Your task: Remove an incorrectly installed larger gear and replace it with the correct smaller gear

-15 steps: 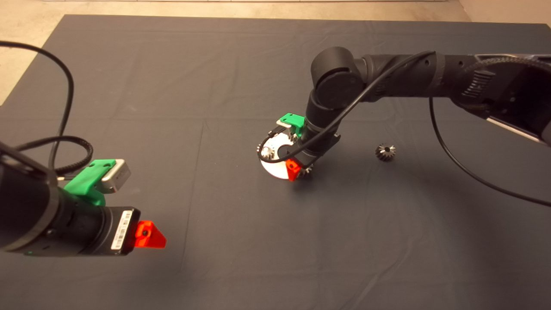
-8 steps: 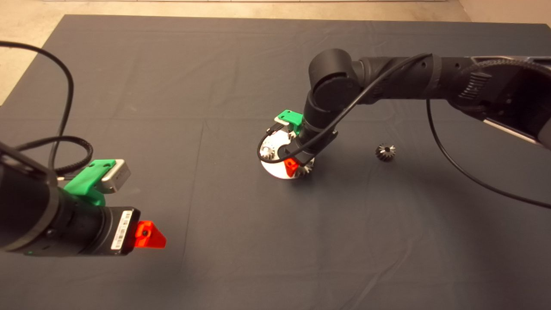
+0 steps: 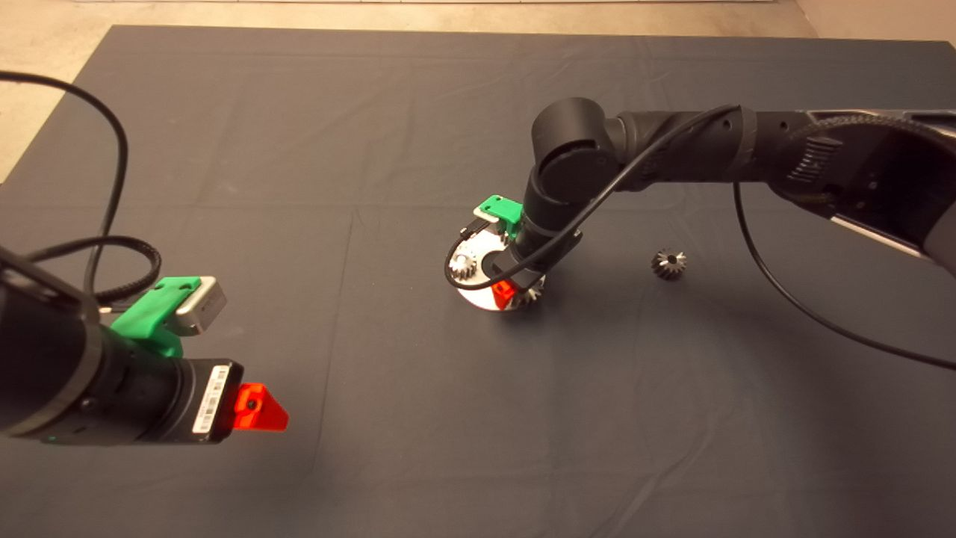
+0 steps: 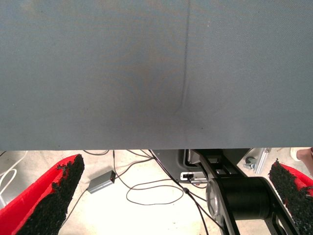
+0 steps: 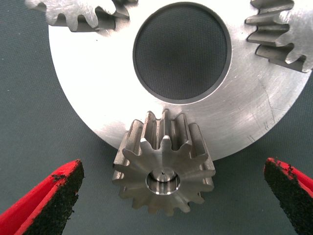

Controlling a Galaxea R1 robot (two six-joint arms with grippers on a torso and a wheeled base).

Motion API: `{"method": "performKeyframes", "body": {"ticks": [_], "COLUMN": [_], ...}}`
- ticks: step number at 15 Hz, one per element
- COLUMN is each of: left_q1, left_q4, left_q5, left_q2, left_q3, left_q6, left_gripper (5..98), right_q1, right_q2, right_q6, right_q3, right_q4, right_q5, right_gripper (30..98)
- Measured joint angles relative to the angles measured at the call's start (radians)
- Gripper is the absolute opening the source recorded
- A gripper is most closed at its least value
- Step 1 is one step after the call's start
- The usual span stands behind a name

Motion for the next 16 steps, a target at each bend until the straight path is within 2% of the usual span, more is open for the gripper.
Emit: {"method": "performKeyframes", "body": {"ticks": [8,10,13,14,16], "left_q1": [0.0,0.0,0.008,0.008,0.008], "left_q4": [0.0,0.0,0.0,0.0,0.0], "left_q5": [0.0,0.0,0.0,0.0,0.0], "left_q2": [0.0,0.0,0.0,0.0,0.0], "left_q3": [0.0,0.0,0.0,0.0,0.0], "left_q6": [0.0,0.0,0.0,0.0,0.0], "left_gripper": [98.2,98.2,98.2,98.2,98.2], "right_q1": [-0.007,-0.012,-0.023,-0.025,-0.029], "right_q2": [0.003,0.003,0.003,0.003,0.003], "right_q6": [-0.003,-0.003,-0.007,-0.007,-0.007], "right_q3": [0.0,0.0,0.0,0.0,0.0], "right_q4": [-0.01,-0.011,-0.013,-0.013,-0.013], "right_q5": [0.0,0.001,0.0,0.0,0.0], "right_gripper": [94.8,91.1,89.3,86.3,85.3]}}
